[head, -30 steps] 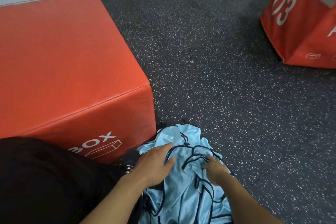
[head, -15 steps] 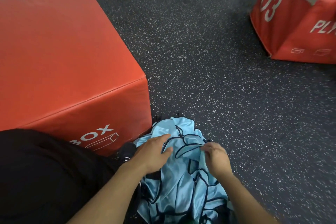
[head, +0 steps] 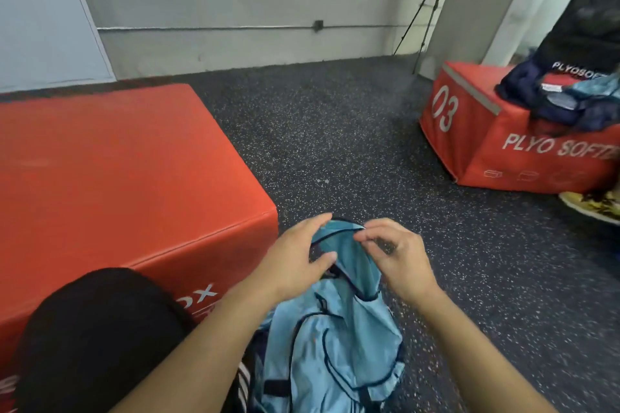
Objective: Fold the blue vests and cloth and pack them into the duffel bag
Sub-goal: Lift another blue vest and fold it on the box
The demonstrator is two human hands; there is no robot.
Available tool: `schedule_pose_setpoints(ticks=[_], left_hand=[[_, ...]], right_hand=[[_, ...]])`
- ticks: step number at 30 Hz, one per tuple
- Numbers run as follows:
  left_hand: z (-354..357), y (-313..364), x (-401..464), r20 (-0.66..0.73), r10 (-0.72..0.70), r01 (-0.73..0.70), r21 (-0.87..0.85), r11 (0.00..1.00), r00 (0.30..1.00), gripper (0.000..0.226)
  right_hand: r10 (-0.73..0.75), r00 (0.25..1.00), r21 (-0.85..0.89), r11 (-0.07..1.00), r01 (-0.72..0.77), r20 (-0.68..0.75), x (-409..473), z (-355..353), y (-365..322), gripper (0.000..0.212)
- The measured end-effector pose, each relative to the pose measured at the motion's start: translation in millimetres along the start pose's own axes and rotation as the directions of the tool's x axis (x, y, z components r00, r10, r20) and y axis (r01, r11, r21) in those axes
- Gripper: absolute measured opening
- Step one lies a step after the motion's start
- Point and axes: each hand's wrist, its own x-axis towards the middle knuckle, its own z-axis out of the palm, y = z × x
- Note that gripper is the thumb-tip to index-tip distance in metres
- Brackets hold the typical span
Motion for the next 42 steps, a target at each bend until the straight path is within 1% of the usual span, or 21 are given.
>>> schedule_pose_setpoints(ticks=[3, 5, 6, 7, 9, 12, 14, 18, 20, 22, 25, 28, 30, 32, 33, 35, 40, 42], left_hand=[[-59.2, 26.6, 19.9, -0.113, 0.105, -0.096, 0.087, 0.992, 0.988, 0.08], [-102.6, 44.0, 29.6, -0.165, 0.124, -0.101, 0.14, 0.985, 0.978, 0.088], [-125.0, 52.4, 32.5, -0.187, 0.118, -0.088, 0.16, 0.983, 0.975, 0.088], [-147.9, 60.1, 33.6, -0.214, 0.112, -0.076, 0.172, 0.982, 0.97, 0.085], [-193.6, 70.8, 32.9, -0.281, 0.11, -0.07, 0.147, 0.987, 0.954, 0.071], [-264.4, 82.1, 27.6, -0.426, 0.104, -0.092, 0.048, 0.995, 0.899, 0.048], [-308.8, 91.9, 21.3, -0.499, 0.112, -0.113, 0.029, 0.993, 0.86, 0.038], [-388.0, 121.4, 1.6, -0.664, 0.112, -0.138, 0.012, 0.99, 0.739, 0.032], [-423.1, 136.6, -9.1, -0.71, 0.1, -0.141, 0.0, 0.99, 0.697, 0.032], [-452.9, 148.5, -19.6, -0.725, 0.102, -0.149, -0.001, 0.989, 0.681, 0.034], [-486.2, 159.8, -37.3, -0.727, 0.147, -0.125, 0.083, 0.989, 0.671, 0.034], [-510.1, 167.8, -56.7, -0.724, 0.166, -0.081, 0.15, 0.985, 0.67, 0.032], [-523.2, 171.3, -70.4, -0.72, 0.165, -0.043, 0.185, 0.982, 0.674, 0.031], [-535.7, 172.1, -82.6, -0.717, 0.158, -0.008, 0.208, 0.978, 0.679, 0.027], [-541.7, 171.5, -88.8, -0.717, 0.153, -0.001, 0.208, 0.978, 0.68, 0.026], [-550.8, 168.7, -100.4, -0.712, 0.133, 0.019, 0.201, 0.979, 0.69, 0.025], [-551.7, 138.9, -131.1, -0.668, 0.081, 0.071, 0.197, 0.978, 0.74, 0.01], [-546.4, 121.5, -143.5, -0.64, 0.03, 0.077, 0.139, 0.987, 0.768, 0.019]], right_hand=[[-0.139, 0.99, 0.033, 0.99, 0.139, -0.015, 45.5, -21.3, -61.4, 0.026], [-0.223, 0.974, 0.055, 0.973, 0.225, -0.031, 76.6, -36.1, -105.3, 0.025], [-0.258, 0.965, 0.067, 0.963, 0.26, -0.043, 91.7, -43.7, -126.3, 0.024], [-0.288, 0.956, 0.081, 0.953, 0.292, -0.059, 106.3, -51.2, -146.6, 0.024], [-0.33, 0.94, 0.108, 0.935, 0.339, -0.088, 133.9, -63.7, -183.5, 0.025], [-0.372, 0.924, 0.157, 0.911, 0.382, -0.09, 169.9, -74.6, -232.4, 0.023], [-0.375, 0.925, 0.208, 0.901, 0.38, -0.066, 190.0, -77.0, -263.2, 0.023], [-0.41, 0.911, 0.204, 0.896, 0.394, 0.045, 220.8, -75.4, -328.6, 0.029], [-0.43, 0.896, 0.196, 0.893, 0.405, 0.111, 228.7, -71.2, -362.1, 0.033], [-0.449, 0.876, 0.196, 0.888, 0.416, 0.178, 233.6, -62.8, -393.4, 0.04], [-0.489, 0.832, 0.207, 0.871, 0.446, 0.261, 235.6, -43.6, -438.3, 0.052], [-0.523, 0.788, 0.268, 0.85, 0.454, 0.324, 231.6, -19.8, -477.3, 0.057], [-0.526, 0.771, 0.358, 0.84, 0.407, 0.359, 227.4, -6.1, -499.7, 0.053], [-0.54, 0.758, 0.481, 0.807, 0.342, 0.366, 222.4, 7.5, -517.4, 0.037], [-0.547, 0.759, 0.548, 0.779, 0.306, 0.353, 219.7, 15.9, -523.8, 0.029], [-0.548, 0.779, 0.646, 0.72, 0.254, 0.305, 215.7, 37.1, -531.8, 0.022], [-0.489, 0.831, 0.799, 0.595, 0.094, 0.266, 211.8, 78.6, -541.3, 0.022], [-0.467, 0.853, 0.83, 0.553, 0.077, 0.232, 214.7, 83.3, -546.6, 0.023]])
